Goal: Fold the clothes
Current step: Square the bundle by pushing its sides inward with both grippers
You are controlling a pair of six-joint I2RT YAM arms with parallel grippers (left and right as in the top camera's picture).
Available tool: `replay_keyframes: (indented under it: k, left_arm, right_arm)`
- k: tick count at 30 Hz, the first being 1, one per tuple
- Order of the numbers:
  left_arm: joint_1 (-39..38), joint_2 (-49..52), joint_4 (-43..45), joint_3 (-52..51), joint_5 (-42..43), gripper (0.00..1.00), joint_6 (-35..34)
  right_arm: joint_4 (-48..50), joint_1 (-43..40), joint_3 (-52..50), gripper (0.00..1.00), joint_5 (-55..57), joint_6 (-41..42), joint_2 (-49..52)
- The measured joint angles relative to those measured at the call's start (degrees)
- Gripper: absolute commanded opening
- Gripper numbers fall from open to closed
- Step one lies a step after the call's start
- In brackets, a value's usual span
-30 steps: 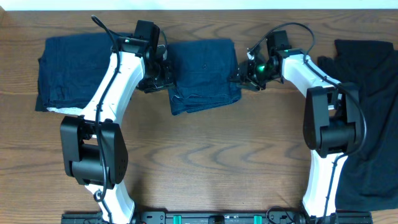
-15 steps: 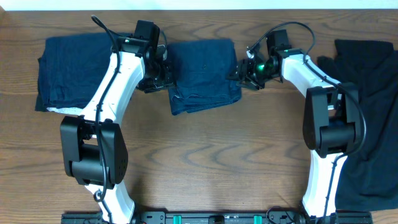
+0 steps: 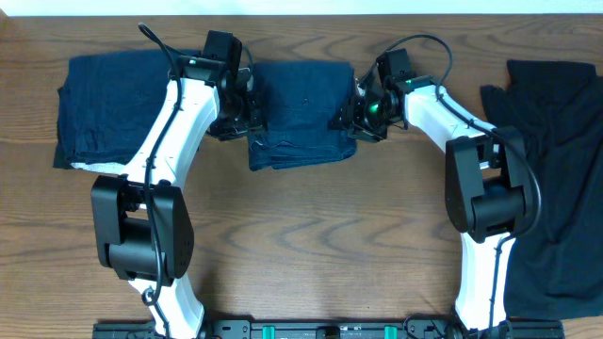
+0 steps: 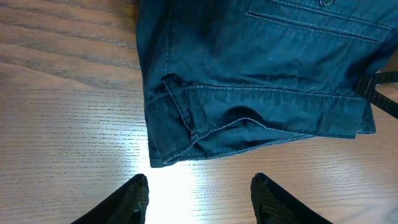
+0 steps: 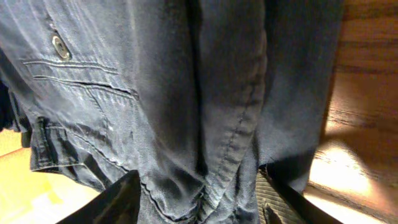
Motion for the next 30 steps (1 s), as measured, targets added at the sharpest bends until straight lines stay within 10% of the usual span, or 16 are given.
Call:
replay_keyframes:
  k: [11, 22, 30]
  left_arm:
    - [0.0, 0.0, -0.02, 0.0, -0.02, 0.55, 0.0]
    - [0.0, 0.0, -0.02, 0.0, -0.02, 0.55, 0.0]
    - [0.0, 0.0, -0.02, 0.0, -0.02, 0.55, 0.0]
  right_arm:
    - [3.52, 0.04, -0.02, 0.24, 1.99, 3.15, 0.0]
    - [4.94, 0.07, -0.02, 0.37, 2.19, 3.5, 0.0]
    - [7.91, 0.74, -0.02, 0.01, 2.58, 3.34, 0.02]
